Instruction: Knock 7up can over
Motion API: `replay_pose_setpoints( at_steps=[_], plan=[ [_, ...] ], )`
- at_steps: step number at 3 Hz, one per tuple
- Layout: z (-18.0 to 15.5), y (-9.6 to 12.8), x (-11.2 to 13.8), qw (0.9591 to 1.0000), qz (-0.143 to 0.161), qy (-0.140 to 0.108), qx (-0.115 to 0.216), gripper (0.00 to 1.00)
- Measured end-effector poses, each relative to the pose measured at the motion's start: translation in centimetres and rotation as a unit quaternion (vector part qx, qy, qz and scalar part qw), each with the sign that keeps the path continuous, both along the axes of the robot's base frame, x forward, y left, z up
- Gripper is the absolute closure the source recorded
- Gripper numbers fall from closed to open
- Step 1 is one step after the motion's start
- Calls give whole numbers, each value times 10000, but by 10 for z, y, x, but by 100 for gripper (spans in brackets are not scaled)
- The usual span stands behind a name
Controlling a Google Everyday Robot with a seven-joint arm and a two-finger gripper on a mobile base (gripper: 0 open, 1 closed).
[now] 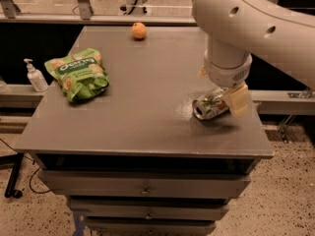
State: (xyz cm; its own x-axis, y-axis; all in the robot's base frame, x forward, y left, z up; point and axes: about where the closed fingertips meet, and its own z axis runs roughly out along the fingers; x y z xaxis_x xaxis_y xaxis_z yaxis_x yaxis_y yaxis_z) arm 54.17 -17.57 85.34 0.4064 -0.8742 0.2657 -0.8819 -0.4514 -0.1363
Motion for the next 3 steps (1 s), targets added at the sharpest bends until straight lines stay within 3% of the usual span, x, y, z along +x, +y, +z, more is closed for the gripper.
replay_pose_setpoints(
  at_steps=[2,3],
  plan=[
    [3,-13,2,9990,-269,279,228,0],
    [5,-20,-1,9950,-537,513,669,0]
  ],
)
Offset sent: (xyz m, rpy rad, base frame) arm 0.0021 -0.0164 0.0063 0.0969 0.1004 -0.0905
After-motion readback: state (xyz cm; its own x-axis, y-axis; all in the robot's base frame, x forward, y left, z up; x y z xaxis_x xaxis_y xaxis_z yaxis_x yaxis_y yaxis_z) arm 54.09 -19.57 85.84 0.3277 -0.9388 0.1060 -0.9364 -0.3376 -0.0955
